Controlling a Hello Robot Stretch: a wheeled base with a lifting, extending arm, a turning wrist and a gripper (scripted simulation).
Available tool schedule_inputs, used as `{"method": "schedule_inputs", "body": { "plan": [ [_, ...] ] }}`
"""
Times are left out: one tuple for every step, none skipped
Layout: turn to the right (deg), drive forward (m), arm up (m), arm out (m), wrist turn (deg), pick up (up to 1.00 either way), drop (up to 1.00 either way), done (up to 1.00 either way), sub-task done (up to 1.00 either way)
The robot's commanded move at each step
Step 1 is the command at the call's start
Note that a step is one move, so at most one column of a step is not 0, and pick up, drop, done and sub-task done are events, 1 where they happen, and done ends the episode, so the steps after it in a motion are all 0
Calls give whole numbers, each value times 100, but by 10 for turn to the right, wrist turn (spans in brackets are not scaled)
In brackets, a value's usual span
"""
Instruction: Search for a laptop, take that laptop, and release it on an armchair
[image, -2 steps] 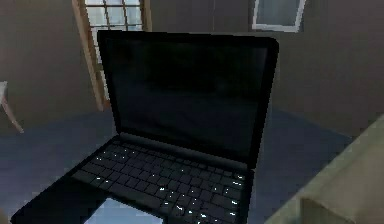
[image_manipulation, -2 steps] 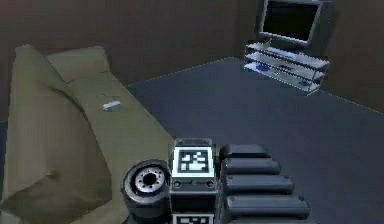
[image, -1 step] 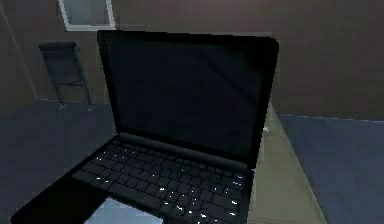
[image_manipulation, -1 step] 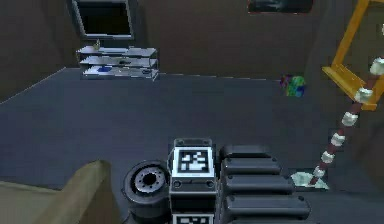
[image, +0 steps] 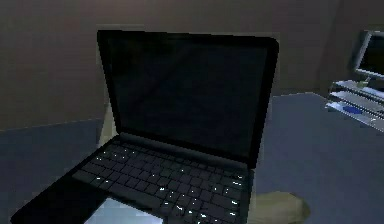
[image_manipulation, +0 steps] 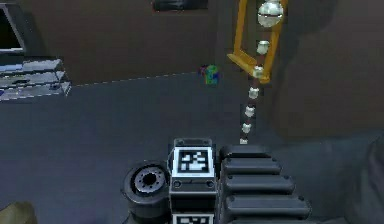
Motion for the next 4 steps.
{"method": "schedule_inputs", "body": {
  "plan": [
    [-450, 0, 0, 0, 0, 0, 0, 0, 0],
    [-450, 0, 0, 0, 0, 0, 0, 0, 0],
    [-360, 0, 0, 0, 0, 0, 0, 0, 0],
    [450, 0, 0, 0, 0, 0, 0, 0, 0]
  ]
}}
